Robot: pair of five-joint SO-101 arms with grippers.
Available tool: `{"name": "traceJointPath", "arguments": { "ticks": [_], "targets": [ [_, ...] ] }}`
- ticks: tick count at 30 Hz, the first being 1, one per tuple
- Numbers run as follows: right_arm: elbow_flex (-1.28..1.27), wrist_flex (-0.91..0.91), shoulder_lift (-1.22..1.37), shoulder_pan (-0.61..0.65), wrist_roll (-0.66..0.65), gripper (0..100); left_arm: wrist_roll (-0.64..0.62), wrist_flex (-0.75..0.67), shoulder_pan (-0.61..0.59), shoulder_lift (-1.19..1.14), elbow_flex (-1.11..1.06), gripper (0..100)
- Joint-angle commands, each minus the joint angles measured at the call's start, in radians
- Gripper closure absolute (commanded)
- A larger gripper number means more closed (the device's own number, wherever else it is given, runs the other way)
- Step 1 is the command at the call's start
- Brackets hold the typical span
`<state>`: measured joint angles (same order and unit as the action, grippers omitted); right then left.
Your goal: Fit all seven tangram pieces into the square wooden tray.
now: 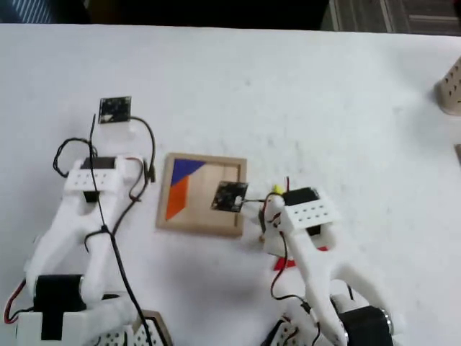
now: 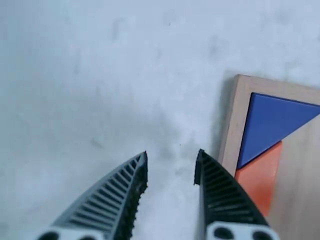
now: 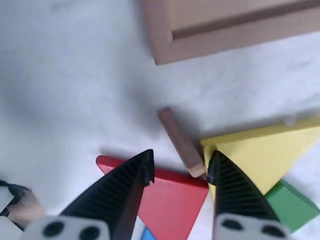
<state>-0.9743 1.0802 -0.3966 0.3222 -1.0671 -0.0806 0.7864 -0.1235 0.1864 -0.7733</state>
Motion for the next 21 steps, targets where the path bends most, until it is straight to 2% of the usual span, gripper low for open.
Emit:
{"name": "traceJointPath", "arguments": {
  "ticks": [1, 7, 13, 21],
  "targets": [
    [0.000, -0.050, -0.002, 0.007, -0.014, 82.9, -0.003, -0.021, -0.013, 0.002, 0.044, 83],
    [-0.074, -0.165, -0.002, 0.005, -0.014, 84.2, -0.003, -0.021, -0.013, 0.002, 0.044, 83],
    [-0.077, -0.176, -0.002, 0.004, -0.009, 98.5, -0.003, -0.021, -0.013, 0.002, 0.044, 83],
    [-0.044, -0.151, -0.013, 0.004, 0.008, 98.1, -0.003, -0.021, -0.013, 0.002, 0.044, 83]
  ]
}}
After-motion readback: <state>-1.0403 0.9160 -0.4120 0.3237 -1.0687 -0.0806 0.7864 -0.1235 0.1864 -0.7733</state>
